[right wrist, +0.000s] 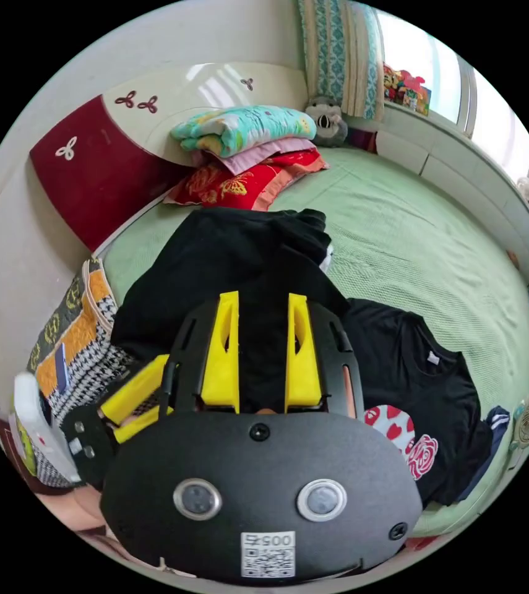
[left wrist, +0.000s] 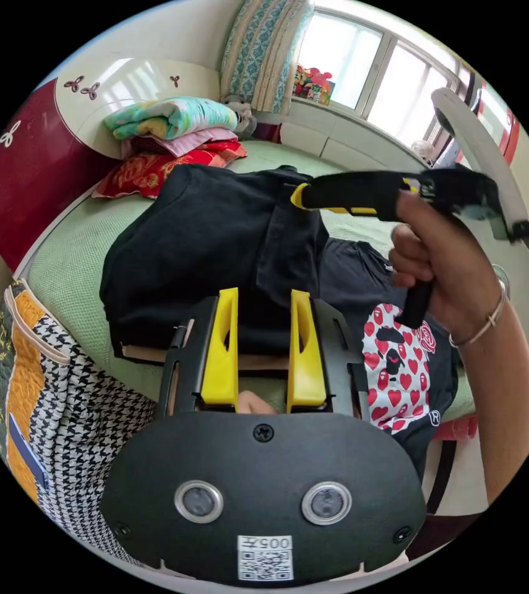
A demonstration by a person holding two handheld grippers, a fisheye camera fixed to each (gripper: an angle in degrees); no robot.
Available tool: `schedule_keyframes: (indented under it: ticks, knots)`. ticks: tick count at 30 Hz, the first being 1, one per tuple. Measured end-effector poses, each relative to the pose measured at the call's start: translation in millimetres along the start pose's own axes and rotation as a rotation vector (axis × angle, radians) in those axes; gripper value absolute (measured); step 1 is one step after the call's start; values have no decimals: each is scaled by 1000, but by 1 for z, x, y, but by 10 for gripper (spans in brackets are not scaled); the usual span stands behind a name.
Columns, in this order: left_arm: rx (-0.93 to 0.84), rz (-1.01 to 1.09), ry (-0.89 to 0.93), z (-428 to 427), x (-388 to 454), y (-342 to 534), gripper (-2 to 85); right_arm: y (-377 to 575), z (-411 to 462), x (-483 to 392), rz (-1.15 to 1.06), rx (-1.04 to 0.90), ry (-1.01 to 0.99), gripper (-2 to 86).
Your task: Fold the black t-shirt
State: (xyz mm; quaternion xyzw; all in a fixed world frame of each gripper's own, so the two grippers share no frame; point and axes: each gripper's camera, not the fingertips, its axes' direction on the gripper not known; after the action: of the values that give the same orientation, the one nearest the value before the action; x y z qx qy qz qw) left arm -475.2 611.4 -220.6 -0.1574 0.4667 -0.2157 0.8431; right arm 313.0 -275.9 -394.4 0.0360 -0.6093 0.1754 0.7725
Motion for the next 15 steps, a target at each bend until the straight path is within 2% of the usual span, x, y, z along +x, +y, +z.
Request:
schedule_keyframes:
  ticks: [7,10,12,15]
  knots:
    - [-12,-24,-63,13,-27,-17,71,-57,64,31,143,-92,1,96]
    - [-10,-19,-45,6,-37,-21,63,-65,65,52,236,-86,10,7]
    - [-8,-16,-29,0,-43,-23,61,-68,58,67,229,-75,-88,-4]
    - [19,9,-8,-15,-45,-24,57,-69,39,87,236,-20,-107,-7]
